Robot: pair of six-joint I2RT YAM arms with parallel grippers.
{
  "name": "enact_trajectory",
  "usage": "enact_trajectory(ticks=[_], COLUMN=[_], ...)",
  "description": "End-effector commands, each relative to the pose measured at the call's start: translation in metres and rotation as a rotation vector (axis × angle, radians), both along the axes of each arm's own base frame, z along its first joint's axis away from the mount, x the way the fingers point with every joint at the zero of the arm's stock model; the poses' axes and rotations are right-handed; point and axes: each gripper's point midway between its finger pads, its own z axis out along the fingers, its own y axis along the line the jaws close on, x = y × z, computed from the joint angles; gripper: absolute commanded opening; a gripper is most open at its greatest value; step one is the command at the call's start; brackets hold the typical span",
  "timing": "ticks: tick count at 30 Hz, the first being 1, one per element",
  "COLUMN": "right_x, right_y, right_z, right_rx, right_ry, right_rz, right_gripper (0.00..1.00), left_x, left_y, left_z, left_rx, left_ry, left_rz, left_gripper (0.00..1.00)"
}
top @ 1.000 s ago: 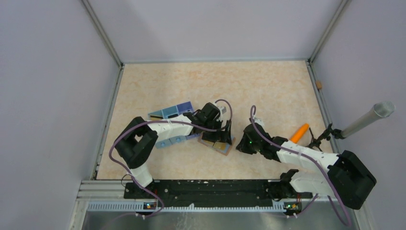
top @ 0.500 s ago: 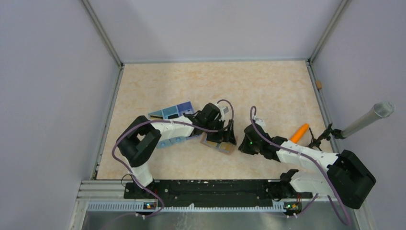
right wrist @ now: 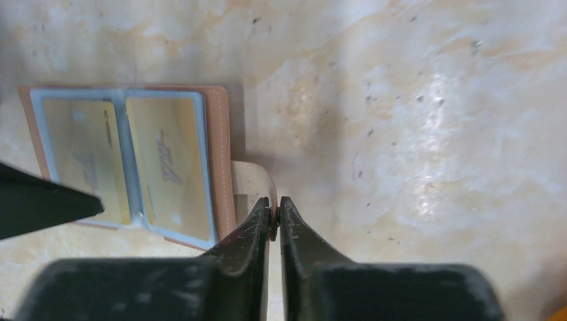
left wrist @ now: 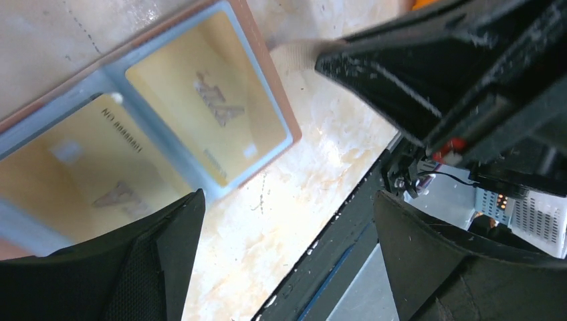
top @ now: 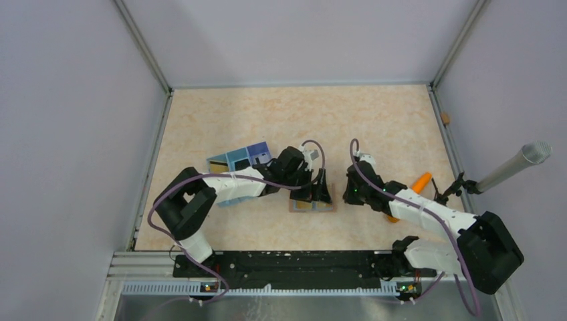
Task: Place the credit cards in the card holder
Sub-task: Insert the credit card into the card holder, then turn over the card slot in the card holder.
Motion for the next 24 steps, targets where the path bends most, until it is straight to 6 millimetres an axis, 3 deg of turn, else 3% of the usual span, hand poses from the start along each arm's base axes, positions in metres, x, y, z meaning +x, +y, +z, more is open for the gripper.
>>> enact_trajectory(ticks=[1,4,8,13,17,20,24], right_x=[0.026,0.031,0.026,0.012,0.006,0.007,0.012], right_y=[-0.018,-0.016,0.004,0.031,0.043,0.044,0.041], right_z=[0.021,0.036,0.06,0.076,0.062,0.047,0.029], right_rx=[-0.103,-0.095,0.016,0.172,0.196,0.175,0.129], right_ry=[-0.073,-0.091,-0.122,-0.131,-0.084,-0.047,-0.009], right_rz=[0.016,0.03,0.1,0.187,0.239,0.243,0.213], right_gripper=[0.15,0.34,0.44,0.39,0.3,0.28,0.26], left_x=[0.002,0.008,0.017,0.017,0.019,0.018,0.017], left_y=[0.008,0.023,0.043,0.052,0.061,0.066,0.07], left_z=[0.025,0.022,0.014,0.0,-0.007,-0.013,-0.019], left_rx=[-0.011,0.048,0.126,0.162,0.198,0.227,0.248], left_ry=[-0.057,-0.091,-0.118,-0.092,-0.096,-0.097,-0.091], left_rz=[0.045,0.111,0.21,0.272,0.304,0.311,0.316], left_gripper=[0.99,0.99,0.99,0.96,0.87,0.75,0.75])
